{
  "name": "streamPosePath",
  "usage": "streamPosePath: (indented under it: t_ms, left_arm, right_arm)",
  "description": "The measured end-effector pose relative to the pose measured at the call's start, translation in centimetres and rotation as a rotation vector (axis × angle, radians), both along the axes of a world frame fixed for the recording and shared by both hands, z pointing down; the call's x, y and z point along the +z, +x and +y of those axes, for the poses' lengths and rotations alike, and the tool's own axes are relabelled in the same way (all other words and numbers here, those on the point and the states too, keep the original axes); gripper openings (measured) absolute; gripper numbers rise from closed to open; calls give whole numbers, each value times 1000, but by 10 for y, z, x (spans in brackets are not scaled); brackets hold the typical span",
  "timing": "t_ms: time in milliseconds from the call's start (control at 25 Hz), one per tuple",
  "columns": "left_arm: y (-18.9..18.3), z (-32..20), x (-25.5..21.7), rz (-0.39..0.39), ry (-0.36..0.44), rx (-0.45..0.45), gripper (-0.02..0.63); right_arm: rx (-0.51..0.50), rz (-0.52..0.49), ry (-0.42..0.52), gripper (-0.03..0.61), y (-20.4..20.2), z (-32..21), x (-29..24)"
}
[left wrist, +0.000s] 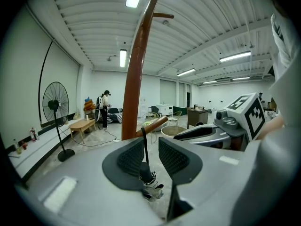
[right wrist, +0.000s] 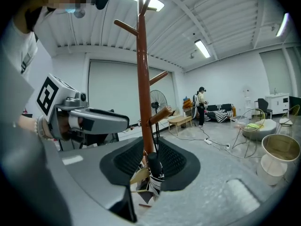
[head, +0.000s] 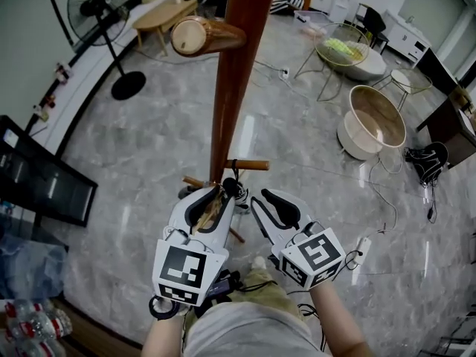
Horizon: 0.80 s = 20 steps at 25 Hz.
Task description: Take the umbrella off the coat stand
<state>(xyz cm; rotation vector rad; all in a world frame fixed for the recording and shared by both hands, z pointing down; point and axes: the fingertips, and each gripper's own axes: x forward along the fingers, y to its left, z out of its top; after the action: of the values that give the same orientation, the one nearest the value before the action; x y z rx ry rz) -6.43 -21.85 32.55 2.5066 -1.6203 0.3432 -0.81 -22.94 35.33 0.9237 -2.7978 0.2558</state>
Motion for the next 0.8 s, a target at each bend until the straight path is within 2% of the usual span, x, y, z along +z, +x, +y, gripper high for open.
streamPosePath:
  t_ms: [640, 720, 800]
  left_arm:
    - [-5, -16, 4, -9, -9, -82, 97]
    - [-6, -17, 3, -8, -8, -94, 97]
    - [-7, -17, 3, -6, -7, -104, 97]
  right_arm:
    - [-119, 27, 10, 94, -25, -42, 21]
    - [-127, 36, 21, 66, -27, -45, 25]
    - [-141, 39, 21, 66, -29, -48, 27]
